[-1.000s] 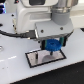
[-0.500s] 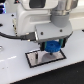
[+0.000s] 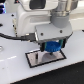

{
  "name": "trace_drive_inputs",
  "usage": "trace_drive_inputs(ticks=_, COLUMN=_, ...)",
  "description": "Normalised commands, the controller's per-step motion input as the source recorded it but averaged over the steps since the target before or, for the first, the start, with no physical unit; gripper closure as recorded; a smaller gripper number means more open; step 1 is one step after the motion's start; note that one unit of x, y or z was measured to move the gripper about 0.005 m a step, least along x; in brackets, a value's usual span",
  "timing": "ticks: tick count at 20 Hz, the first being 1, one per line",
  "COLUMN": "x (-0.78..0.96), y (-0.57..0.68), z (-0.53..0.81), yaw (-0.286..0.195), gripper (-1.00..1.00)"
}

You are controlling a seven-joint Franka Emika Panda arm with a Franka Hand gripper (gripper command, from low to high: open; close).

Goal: Insert the blue gear onto the right peg, followed by the red gear

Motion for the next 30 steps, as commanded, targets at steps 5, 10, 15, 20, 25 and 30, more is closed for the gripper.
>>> trace_drive_inputs(ticks=5, x=0.32, y=-0.01, z=0.18, yaw=0.0, gripper=1.0)
trace_drive_inputs(ticks=10, x=0.15, y=-0.03, z=0.23, yaw=0.0, gripper=1.0)
trace_drive_inputs(ticks=15, x=0.08, y=-0.05, z=0.08, yaw=0.0, gripper=1.0)
trace_drive_inputs(ticks=20, x=0.29, y=0.0, z=0.14, yaw=0.0, gripper=1.0)
trace_drive_inputs(ticks=25, x=0.33, y=-0.02, z=0.07, yaw=0.0, gripper=1.0)
trace_drive_inputs(ticks=30, x=0.21, y=-0.04, z=-0.03, yaw=0.0, gripper=1.0)
